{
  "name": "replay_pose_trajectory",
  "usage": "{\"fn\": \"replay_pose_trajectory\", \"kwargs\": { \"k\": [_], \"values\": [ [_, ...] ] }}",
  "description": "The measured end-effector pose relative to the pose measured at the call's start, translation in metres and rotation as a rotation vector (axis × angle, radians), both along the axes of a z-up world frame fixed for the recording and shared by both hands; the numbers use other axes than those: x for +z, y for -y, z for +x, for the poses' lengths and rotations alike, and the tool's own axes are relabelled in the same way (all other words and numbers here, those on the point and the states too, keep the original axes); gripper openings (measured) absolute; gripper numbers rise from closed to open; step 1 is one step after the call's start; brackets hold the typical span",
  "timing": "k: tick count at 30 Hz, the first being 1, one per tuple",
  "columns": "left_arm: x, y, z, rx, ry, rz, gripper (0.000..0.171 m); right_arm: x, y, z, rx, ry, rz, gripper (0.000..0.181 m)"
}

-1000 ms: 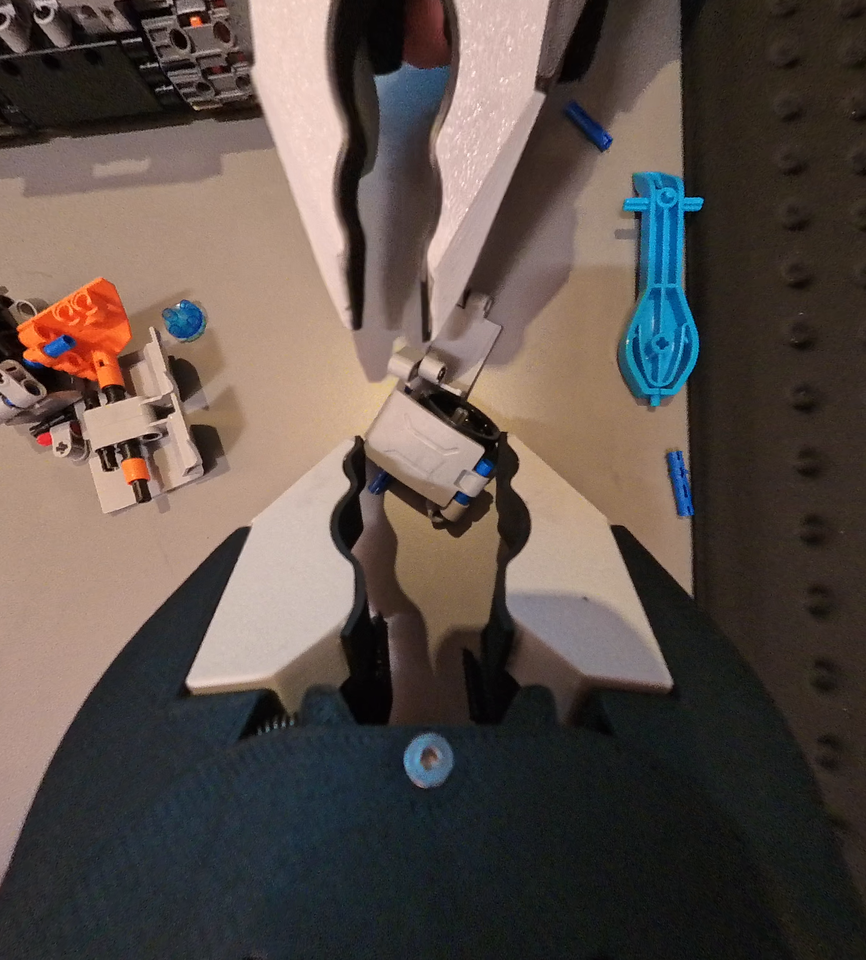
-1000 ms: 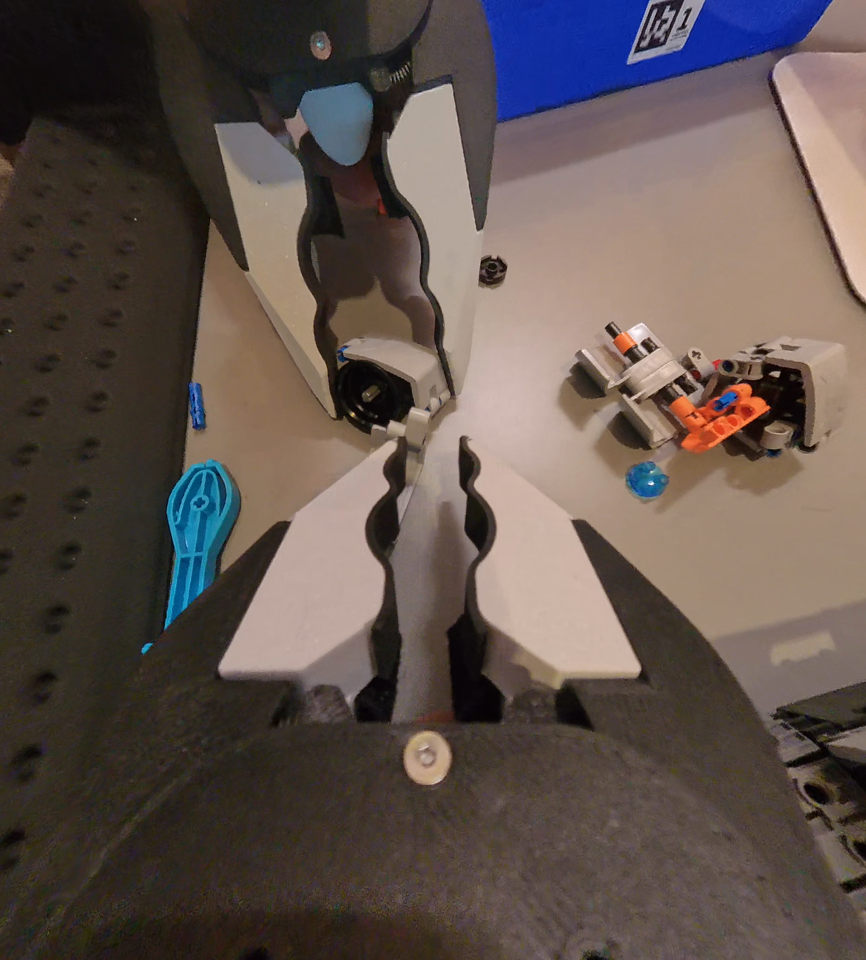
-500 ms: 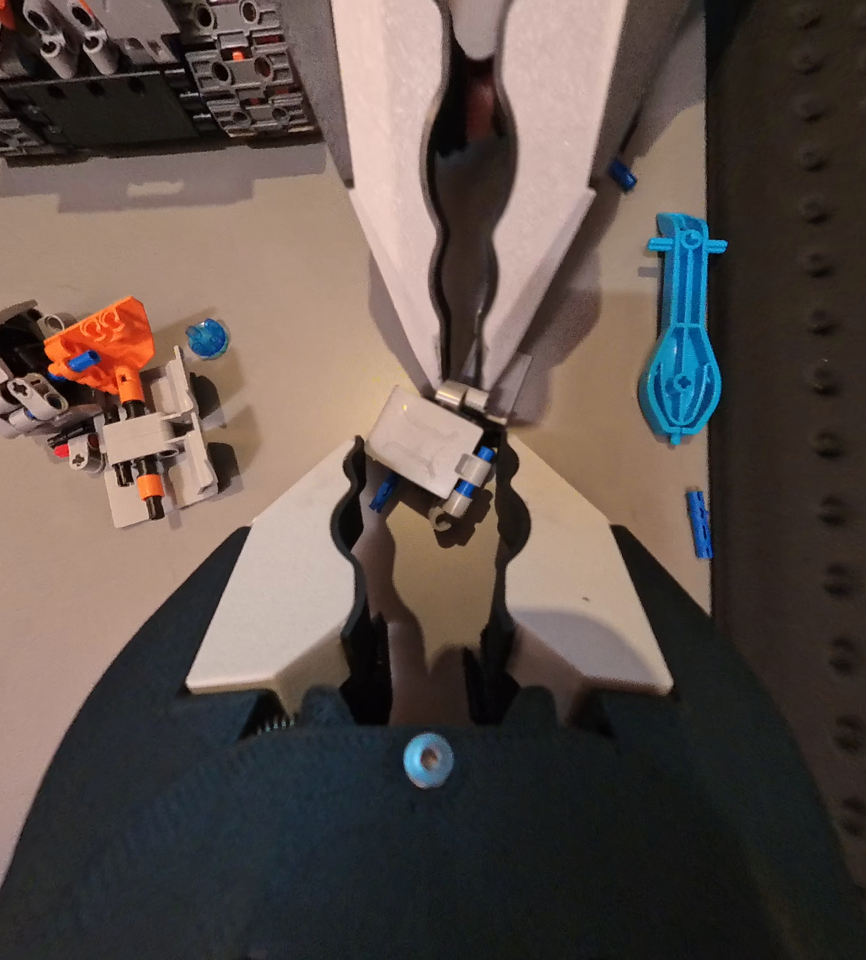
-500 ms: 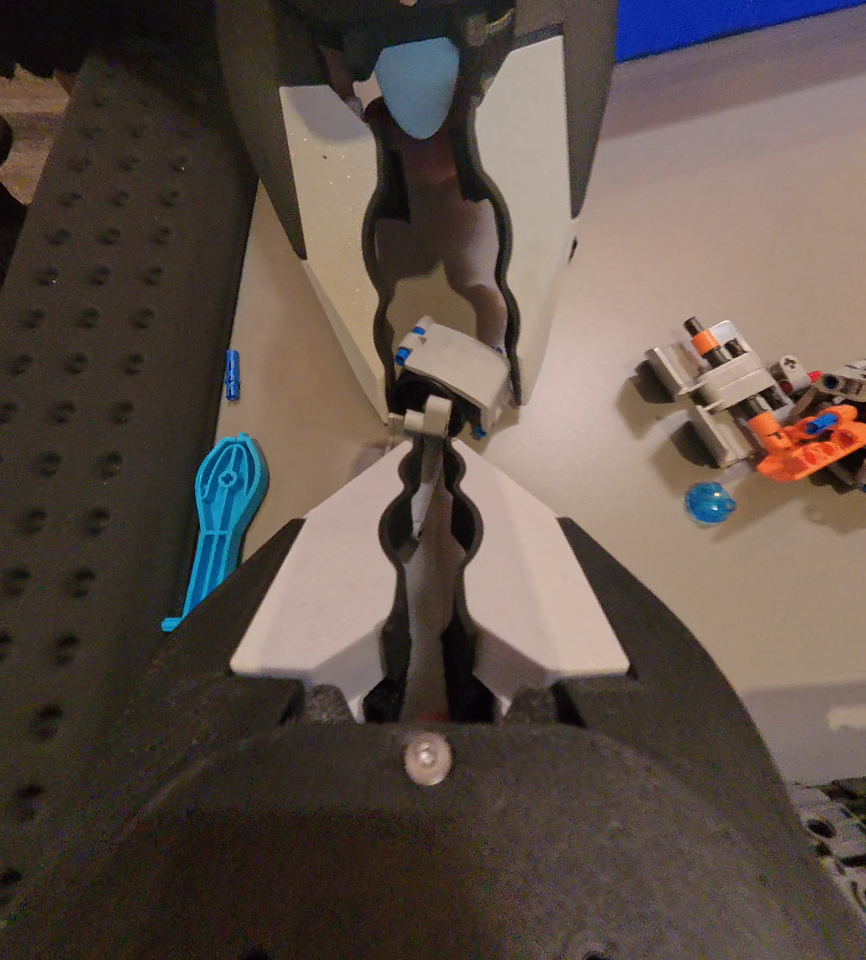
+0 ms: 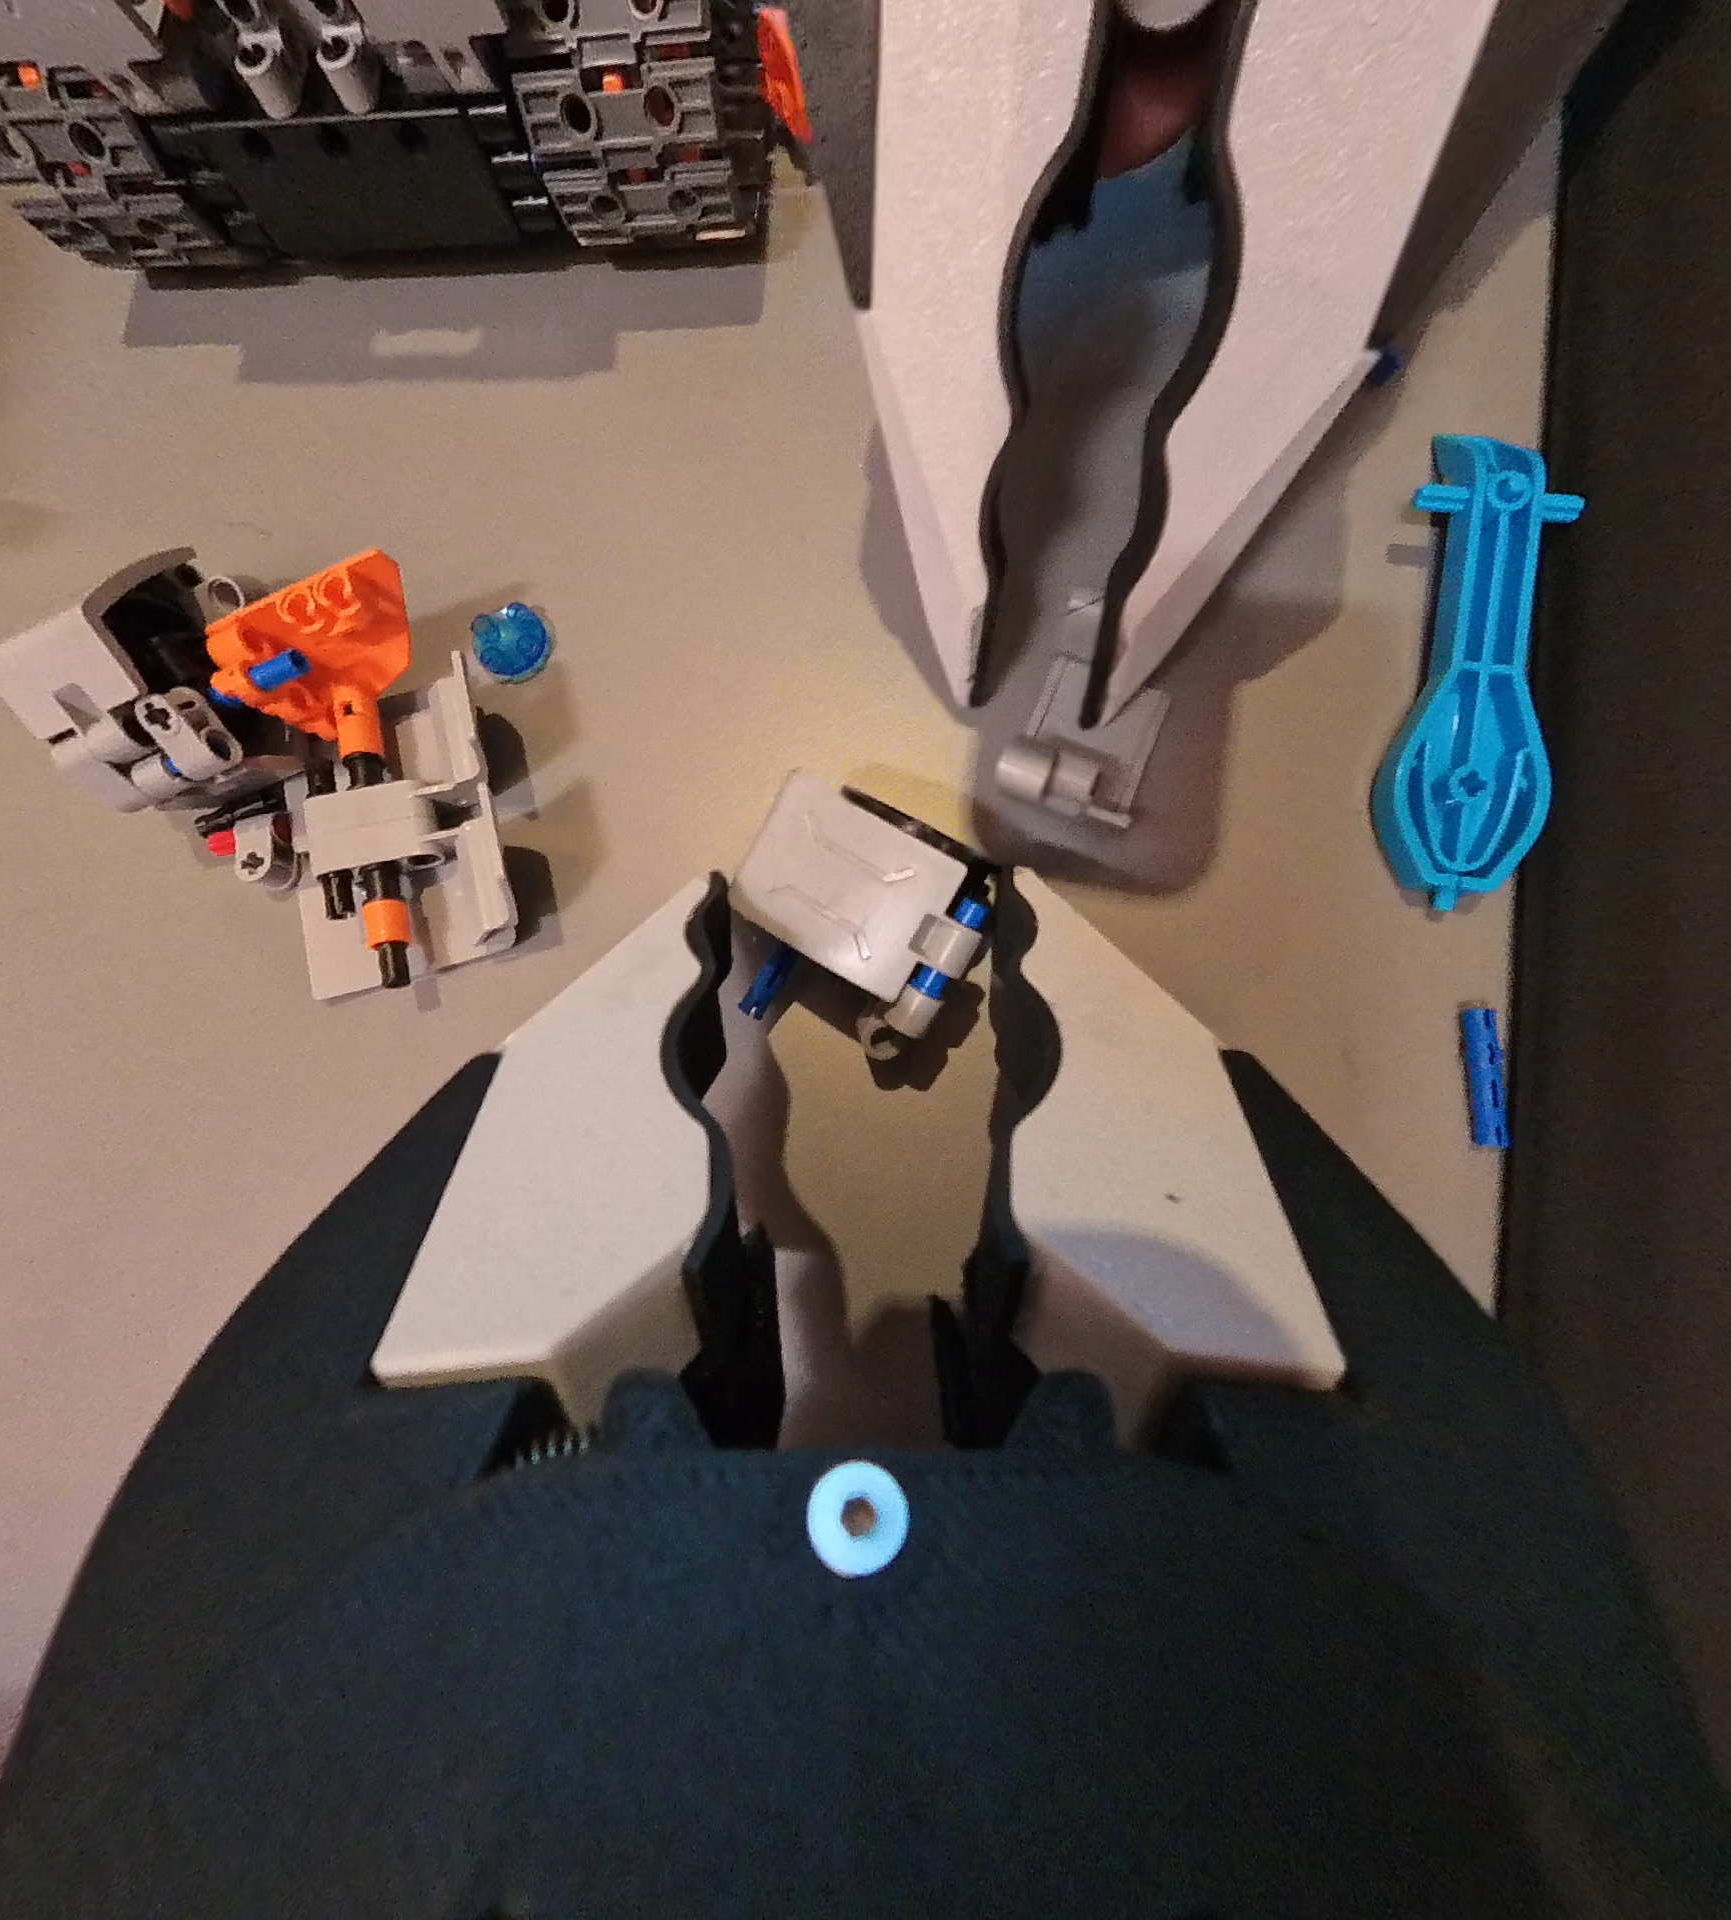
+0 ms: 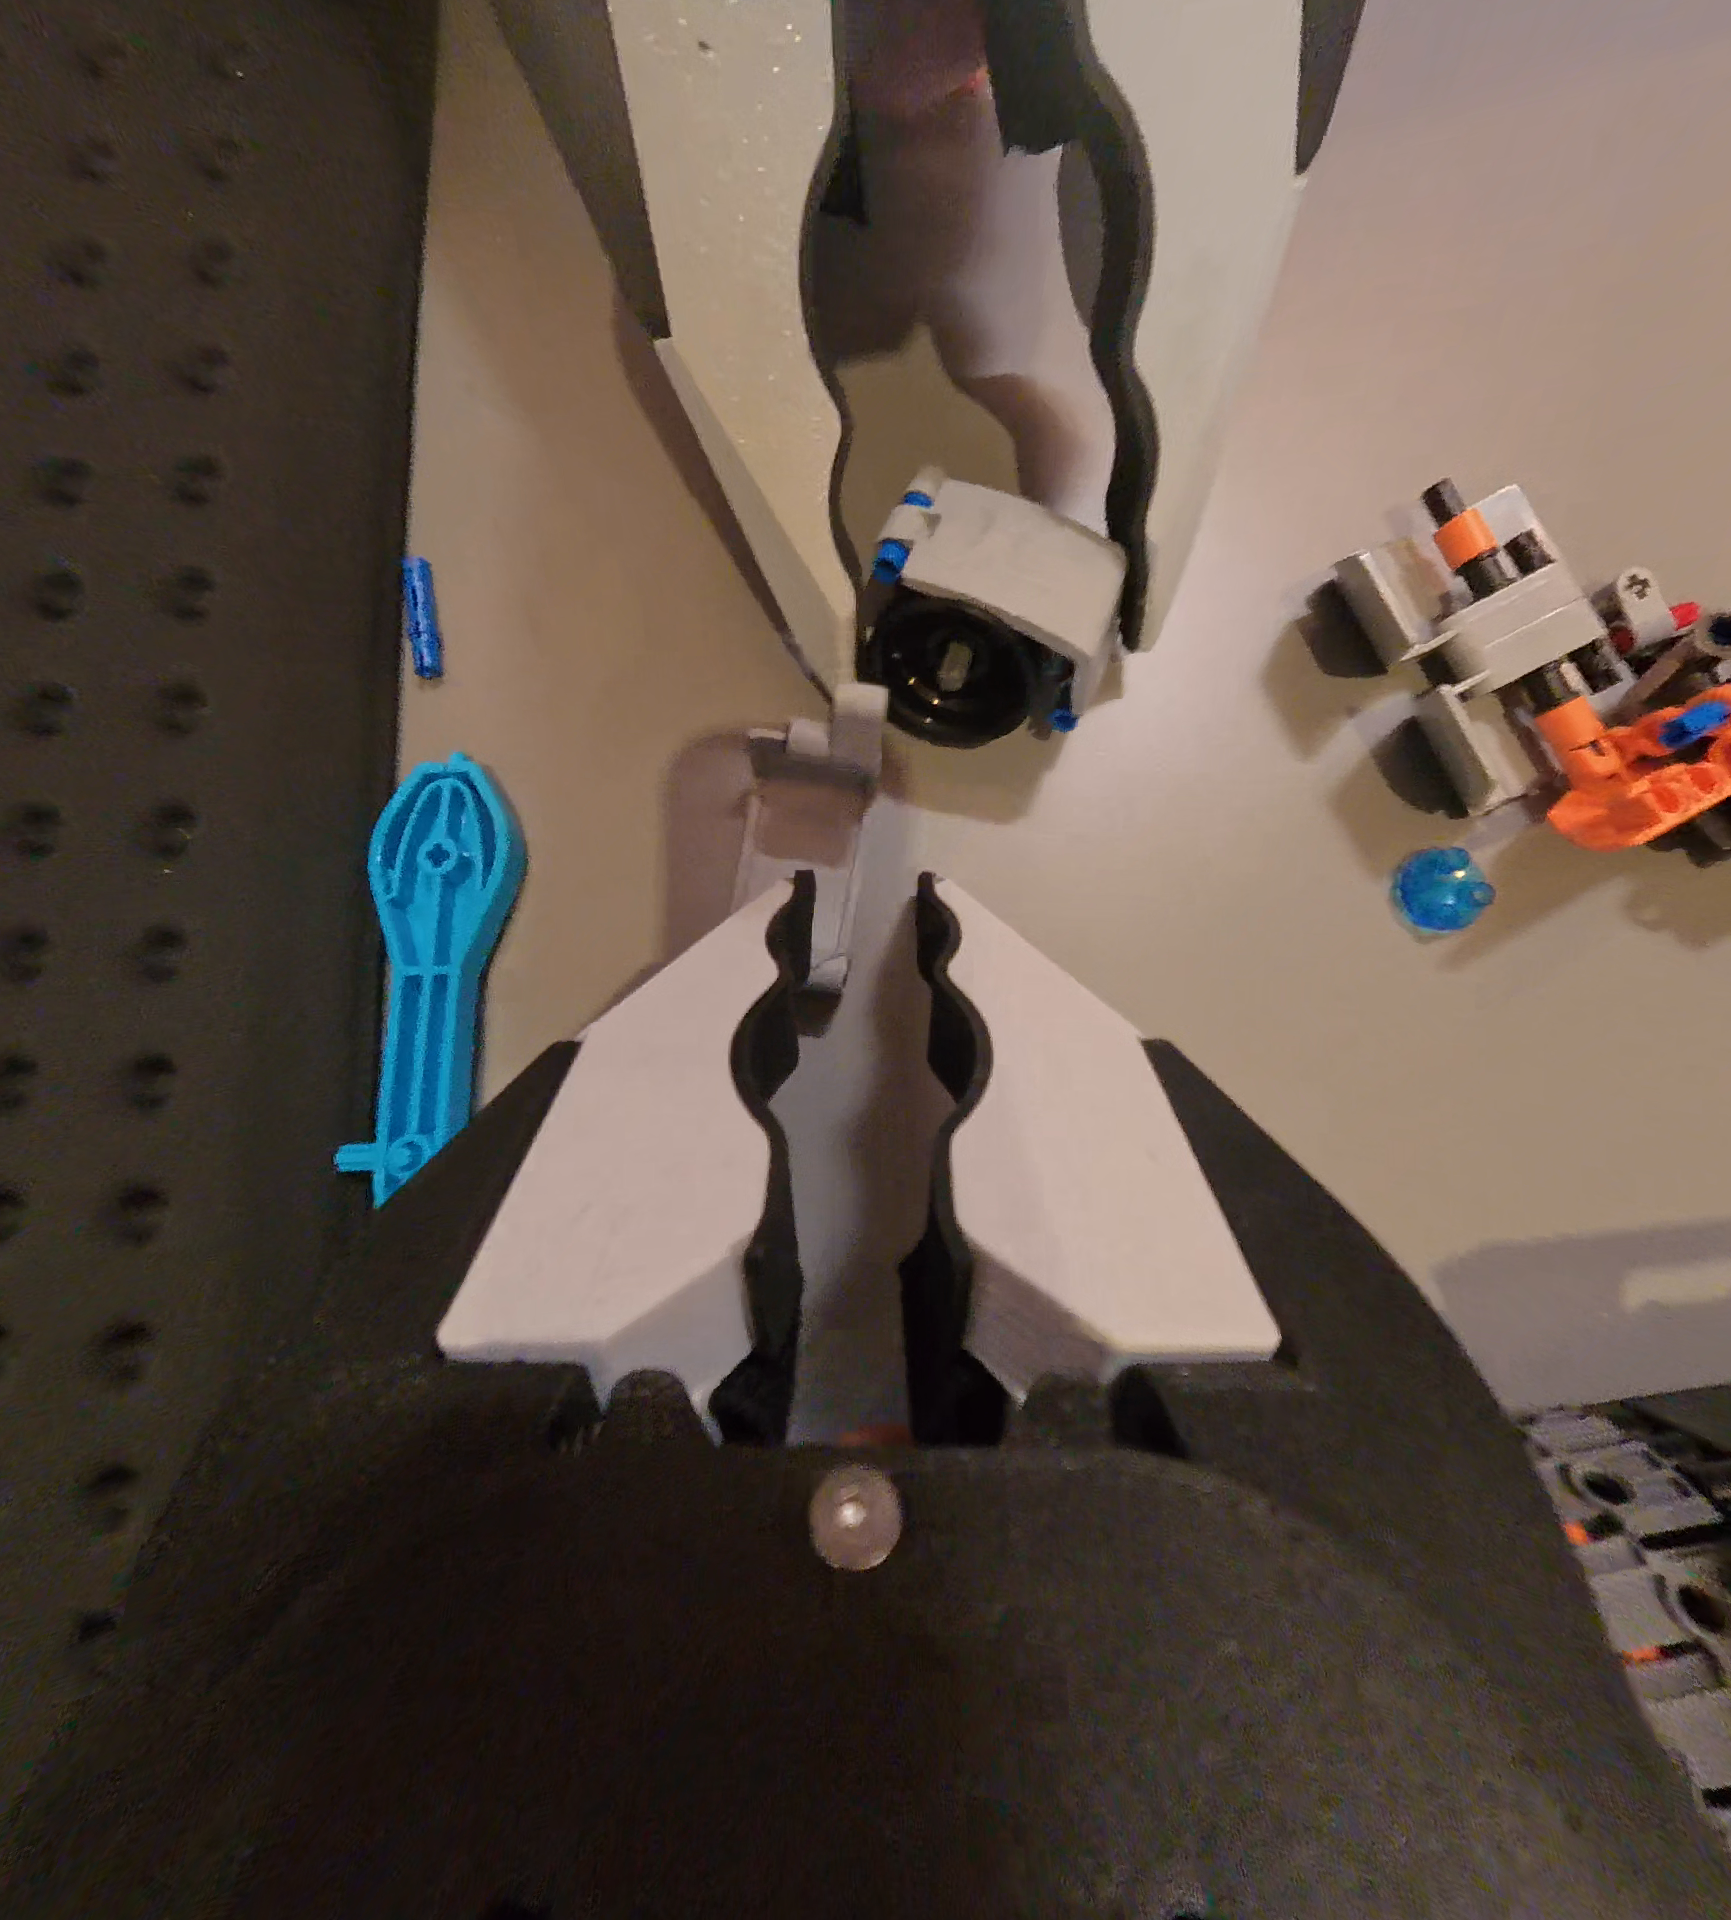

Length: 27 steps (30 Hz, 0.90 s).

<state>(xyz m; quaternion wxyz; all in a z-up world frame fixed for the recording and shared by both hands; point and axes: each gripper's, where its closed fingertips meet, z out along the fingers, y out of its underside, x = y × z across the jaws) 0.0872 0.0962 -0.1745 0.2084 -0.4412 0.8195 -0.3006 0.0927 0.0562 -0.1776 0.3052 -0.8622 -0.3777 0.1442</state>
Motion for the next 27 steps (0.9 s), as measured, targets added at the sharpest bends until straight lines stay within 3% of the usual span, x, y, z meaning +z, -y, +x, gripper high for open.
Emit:
{"fn": "replay_pose_trajectory", "kwargs": {
  "k": [6,13,17,27],
  "values": [
    [0.004,-0.005,-0.001,0.011,0.008,-0.008,0.048,0.002,0.028,-0.023,0.069,-0.105,-0.120,0.030],
    [0.019,0.014,-0.013,-0.127,0.073,-0.088,0.048,0.015,0.013,-0.008,0.005,-0.124,-0.025,0.034],
    [0.027,0.027,-0.022,-0.236,0.114,-0.130,0.048,0.016,0.011,-0.012,0.049,-0.106,0.021,0.035],
    [0.067,0.040,-0.037,-0.356,0.214,-0.316,0.048,0.013,0.001,-0.033,0.118,-0.150,0.032,0.038]
  ]
}}
